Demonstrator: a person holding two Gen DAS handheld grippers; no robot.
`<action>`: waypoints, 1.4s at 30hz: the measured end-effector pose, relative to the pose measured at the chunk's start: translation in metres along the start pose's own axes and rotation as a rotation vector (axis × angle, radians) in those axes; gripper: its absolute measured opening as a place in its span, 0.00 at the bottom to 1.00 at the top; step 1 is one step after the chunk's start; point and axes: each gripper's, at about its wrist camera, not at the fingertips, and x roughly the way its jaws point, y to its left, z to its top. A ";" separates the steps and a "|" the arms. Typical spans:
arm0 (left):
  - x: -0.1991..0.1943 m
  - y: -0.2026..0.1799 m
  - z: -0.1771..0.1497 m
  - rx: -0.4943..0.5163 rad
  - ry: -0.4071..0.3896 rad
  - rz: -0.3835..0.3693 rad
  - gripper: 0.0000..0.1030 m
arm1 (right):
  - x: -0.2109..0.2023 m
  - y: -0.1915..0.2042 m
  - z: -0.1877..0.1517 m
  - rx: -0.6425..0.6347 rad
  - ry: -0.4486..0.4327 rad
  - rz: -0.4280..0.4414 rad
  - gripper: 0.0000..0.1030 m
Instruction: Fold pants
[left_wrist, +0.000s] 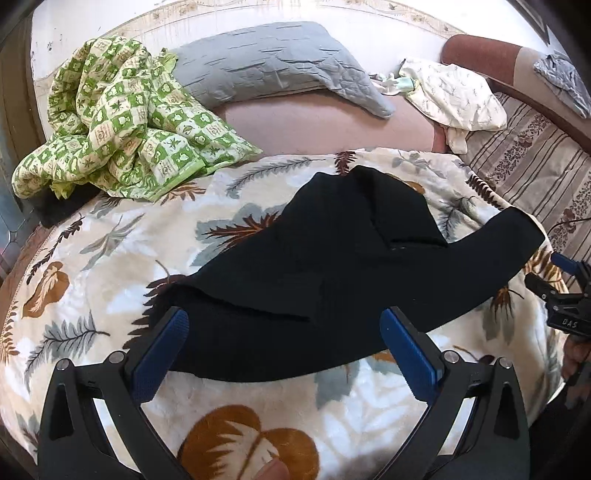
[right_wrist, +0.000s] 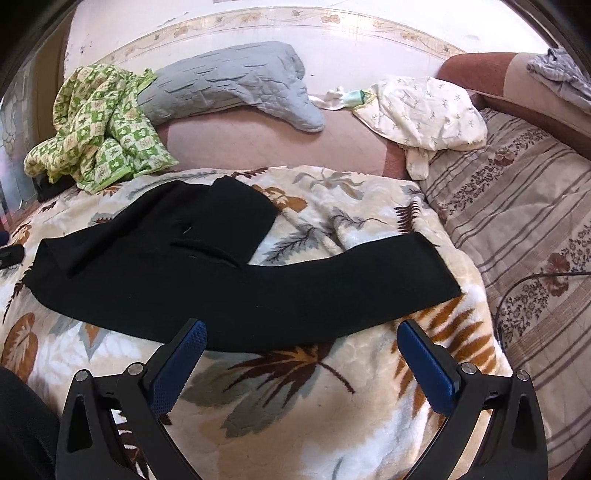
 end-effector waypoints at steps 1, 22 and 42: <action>0.001 0.001 -0.002 0.001 -0.014 0.005 1.00 | 0.000 0.002 0.000 -0.006 -0.001 -0.001 1.00; 0.020 0.095 -0.073 -0.278 0.129 -0.277 1.00 | -0.002 -0.072 0.003 0.272 0.010 0.056 1.00; 0.009 0.040 -0.044 -0.093 0.061 -0.018 1.00 | -0.004 -0.003 0.001 -0.024 -0.013 0.094 1.00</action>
